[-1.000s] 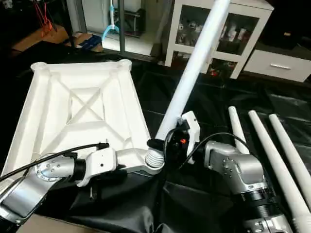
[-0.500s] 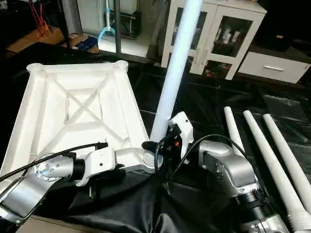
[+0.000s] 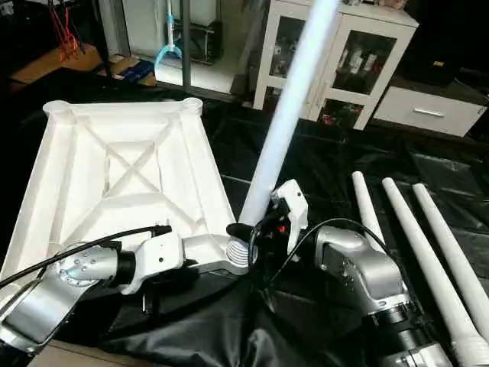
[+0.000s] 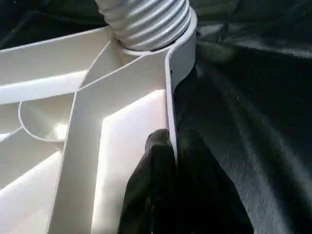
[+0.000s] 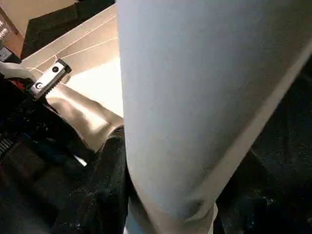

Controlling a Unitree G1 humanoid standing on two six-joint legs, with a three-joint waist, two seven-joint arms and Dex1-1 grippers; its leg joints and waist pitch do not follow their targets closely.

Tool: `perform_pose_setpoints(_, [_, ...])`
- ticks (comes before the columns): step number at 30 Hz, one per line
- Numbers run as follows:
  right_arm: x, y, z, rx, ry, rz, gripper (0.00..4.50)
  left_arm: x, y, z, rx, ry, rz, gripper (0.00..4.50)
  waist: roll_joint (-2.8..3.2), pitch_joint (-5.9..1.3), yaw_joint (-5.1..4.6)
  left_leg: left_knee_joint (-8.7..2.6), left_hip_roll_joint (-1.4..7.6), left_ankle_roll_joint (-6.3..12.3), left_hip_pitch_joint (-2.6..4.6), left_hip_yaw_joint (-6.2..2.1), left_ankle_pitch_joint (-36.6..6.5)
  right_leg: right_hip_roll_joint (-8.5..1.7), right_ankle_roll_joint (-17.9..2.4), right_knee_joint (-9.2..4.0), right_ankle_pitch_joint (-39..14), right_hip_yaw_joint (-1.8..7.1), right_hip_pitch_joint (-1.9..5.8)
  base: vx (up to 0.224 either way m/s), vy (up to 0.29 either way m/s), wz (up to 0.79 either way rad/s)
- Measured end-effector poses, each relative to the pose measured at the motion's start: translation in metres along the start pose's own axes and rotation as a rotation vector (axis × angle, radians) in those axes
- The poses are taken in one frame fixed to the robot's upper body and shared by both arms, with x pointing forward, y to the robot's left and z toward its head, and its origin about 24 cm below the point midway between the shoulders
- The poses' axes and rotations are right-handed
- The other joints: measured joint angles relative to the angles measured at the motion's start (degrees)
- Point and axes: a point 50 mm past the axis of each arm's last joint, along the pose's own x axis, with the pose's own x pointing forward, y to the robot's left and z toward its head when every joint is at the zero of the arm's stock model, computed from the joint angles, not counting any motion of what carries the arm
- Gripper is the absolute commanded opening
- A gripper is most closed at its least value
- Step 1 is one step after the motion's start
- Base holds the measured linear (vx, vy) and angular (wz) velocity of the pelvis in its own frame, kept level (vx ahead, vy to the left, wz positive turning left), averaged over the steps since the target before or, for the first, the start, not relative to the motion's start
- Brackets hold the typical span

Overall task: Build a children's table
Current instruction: Pick table leg

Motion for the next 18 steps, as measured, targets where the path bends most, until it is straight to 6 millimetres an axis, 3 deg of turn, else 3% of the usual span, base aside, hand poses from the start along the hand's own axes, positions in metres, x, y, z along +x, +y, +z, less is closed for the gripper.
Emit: perform_pose_setpoints(18, [-0.004,0.007,-0.023,-0.003,-0.195,-0.062,1.86,0.001,-0.001,0.001,0.007,-0.006,-0.007,0.04,-0.06,-0.05,0.0,-0.04,0.0,0.0,-0.11,-0.13,-0.01,0.01,0.17,-0.19,-0.11,-0.04,0.2,0.0,0.0,0.0])
